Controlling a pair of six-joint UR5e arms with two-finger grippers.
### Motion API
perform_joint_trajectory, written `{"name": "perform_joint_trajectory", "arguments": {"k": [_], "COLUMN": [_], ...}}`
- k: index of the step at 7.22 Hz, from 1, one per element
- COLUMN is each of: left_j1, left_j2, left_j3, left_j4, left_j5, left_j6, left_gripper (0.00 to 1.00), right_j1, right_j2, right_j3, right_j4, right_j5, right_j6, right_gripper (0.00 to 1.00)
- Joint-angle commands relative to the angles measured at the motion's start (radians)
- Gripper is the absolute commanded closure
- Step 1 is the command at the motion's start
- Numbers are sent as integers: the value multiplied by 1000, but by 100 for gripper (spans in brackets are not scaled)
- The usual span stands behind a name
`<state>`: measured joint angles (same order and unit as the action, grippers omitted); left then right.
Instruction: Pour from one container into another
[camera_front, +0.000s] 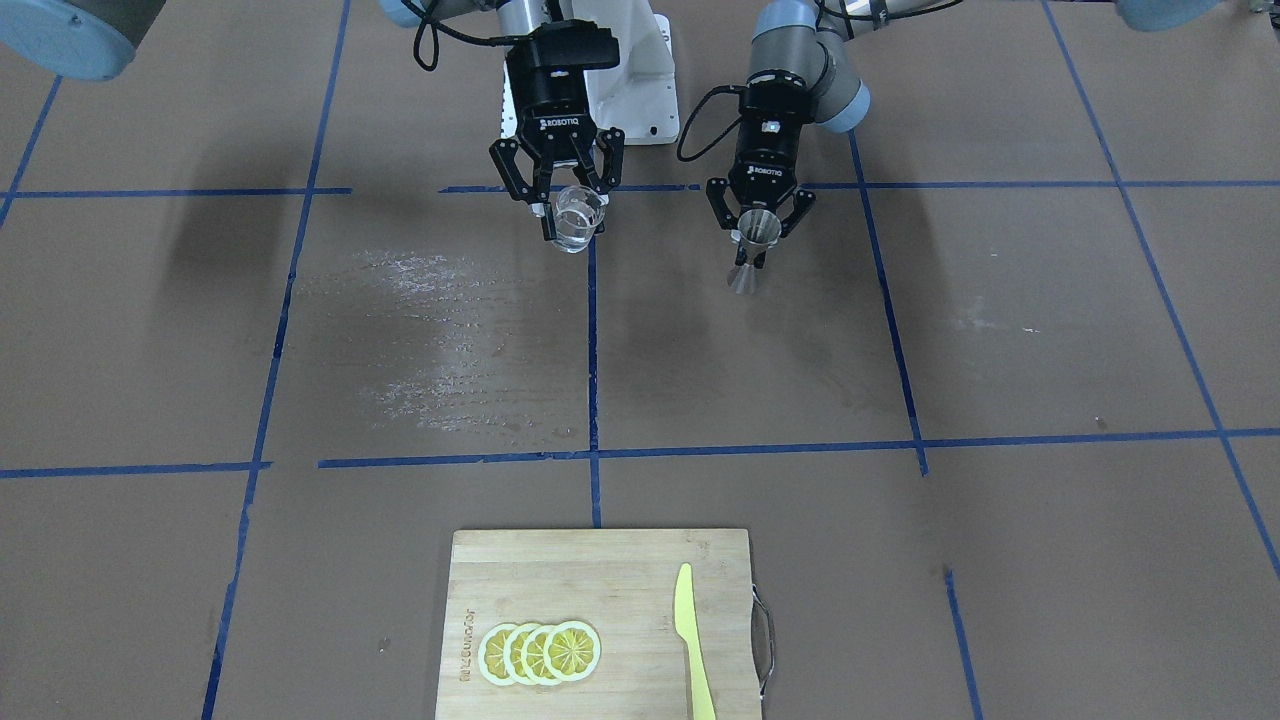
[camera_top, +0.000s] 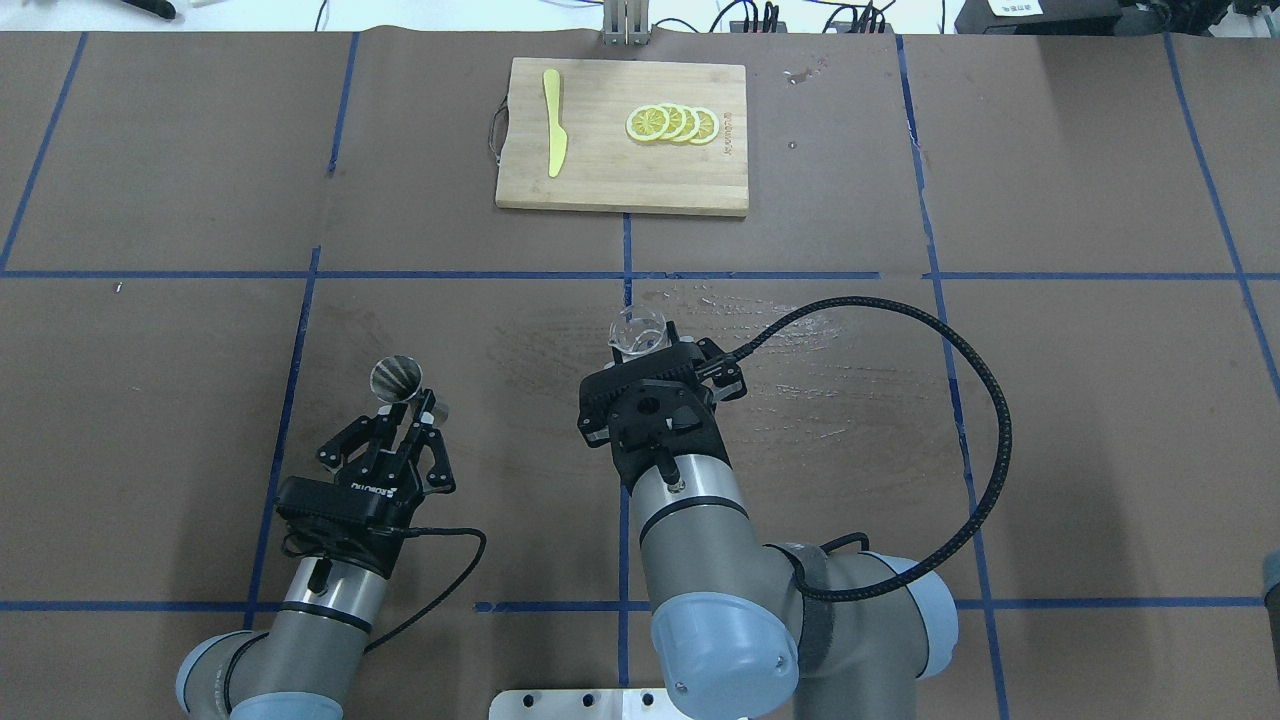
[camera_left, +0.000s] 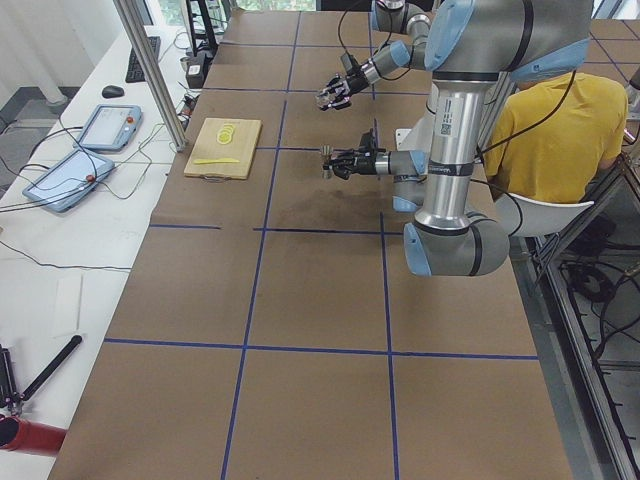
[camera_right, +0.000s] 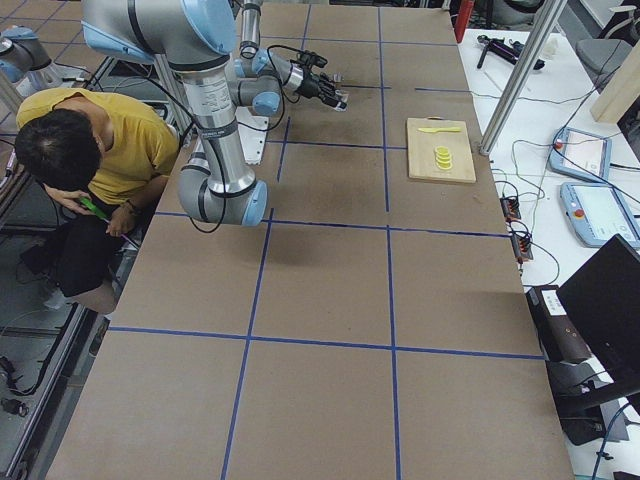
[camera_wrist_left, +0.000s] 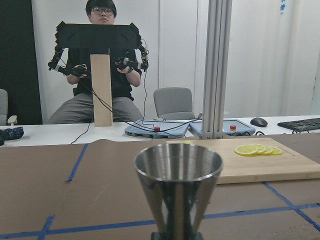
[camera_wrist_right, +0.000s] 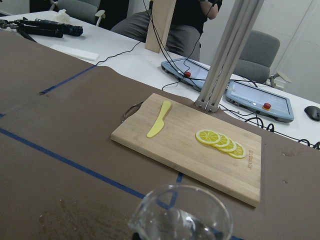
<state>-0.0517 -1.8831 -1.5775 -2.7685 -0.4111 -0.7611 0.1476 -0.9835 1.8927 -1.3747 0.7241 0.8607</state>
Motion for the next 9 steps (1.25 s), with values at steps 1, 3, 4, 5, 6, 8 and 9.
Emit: {"name": "perform_joint_trajectory", "arguments": {"k": [1, 3, 4, 5, 6, 8, 9], "left_j1": [-57, -109, -112, -114, -115, -116, -116], "left_j2": [-48, -118, -129, -151, -169, -250, -251], "left_j3": [10, 91, 93, 94, 96, 143, 149], "left_j4": [4, 7, 7, 9, 9, 27, 29], "left_j5": [-154, -231, -239, -245, -248, -245, -247], "left_j6": [45, 52, 52, 52, 52, 54, 58], "left_gripper": [100, 100, 100, 100, 100, 100, 100], "right_j1": [27, 88, 96, 102, 110, 116, 119], "right_j2": [15, 17, 22, 28, 31, 46, 45], "right_j3": [-1, -1, -1, -3, -3, -4, -3], "right_j4": [-3, 0, 0, 0, -1, -7, -10], "right_j5": [17, 112, 113, 117, 129, 149, 172], "right_j6": [-55, -75, -75, -75, -75, -126, -165], "right_gripper": [84, 84, 85, 85, 85, 85, 86]}}
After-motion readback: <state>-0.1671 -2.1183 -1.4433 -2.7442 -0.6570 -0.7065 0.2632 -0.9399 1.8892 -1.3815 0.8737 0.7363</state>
